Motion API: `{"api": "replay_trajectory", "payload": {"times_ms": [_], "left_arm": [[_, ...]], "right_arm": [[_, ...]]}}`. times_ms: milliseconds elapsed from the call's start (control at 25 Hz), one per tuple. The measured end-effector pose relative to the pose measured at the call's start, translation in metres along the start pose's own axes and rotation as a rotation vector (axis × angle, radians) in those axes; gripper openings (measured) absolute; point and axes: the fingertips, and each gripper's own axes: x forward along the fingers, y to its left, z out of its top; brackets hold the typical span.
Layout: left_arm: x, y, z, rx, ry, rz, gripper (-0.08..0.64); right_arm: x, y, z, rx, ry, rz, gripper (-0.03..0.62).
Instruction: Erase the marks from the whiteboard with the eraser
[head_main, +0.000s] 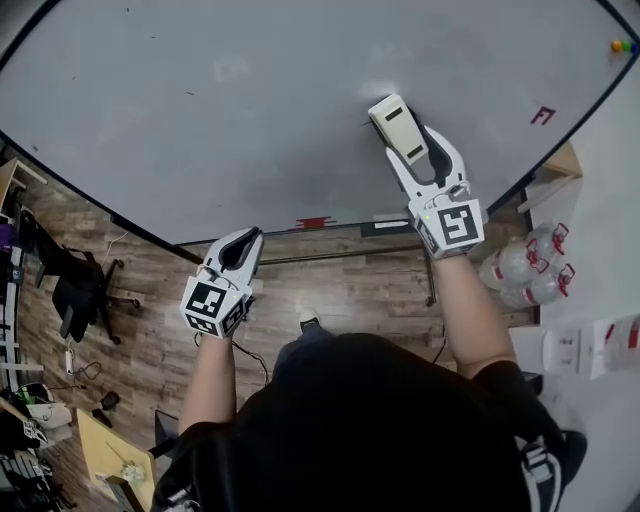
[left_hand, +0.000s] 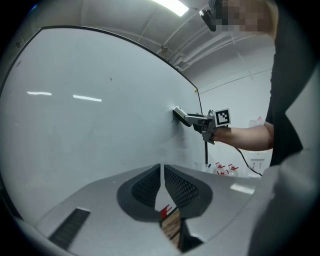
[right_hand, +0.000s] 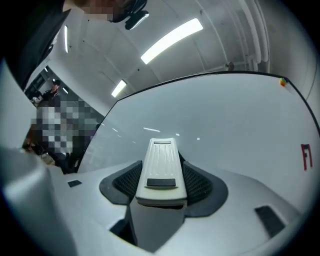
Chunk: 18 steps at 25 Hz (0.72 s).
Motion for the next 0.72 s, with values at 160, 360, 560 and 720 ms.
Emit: {"api": "replay_trajectory", "payload": {"times_ms": [160, 360, 560, 720], "left_arm": [[0.000, 0.007, -0.004, -0.009, 0.003, 0.003, 0.015], [0.001, 0.014, -0.008, -0.021, 0.001, 0.006, 0.015], [0.000, 0.016, -0.011, -0.022, 0.001, 0.002, 0.015], [-0.002, 0.018, -0.013, -0.029, 0.000, 0.001, 0.015]], "right_arm": [[0.007, 0.002, -0.013, -0.046, 0.038, -0.020, 0.250], [0.020, 0.001, -0.021, -0.084, 0.093, -0.051, 0.250], [0.025, 0.000, -0.031, -0.125, 0.154, -0.086, 0.250], [0.029, 0.000, -0.035, -0.141, 0.181, -0.125, 0.250]]}}
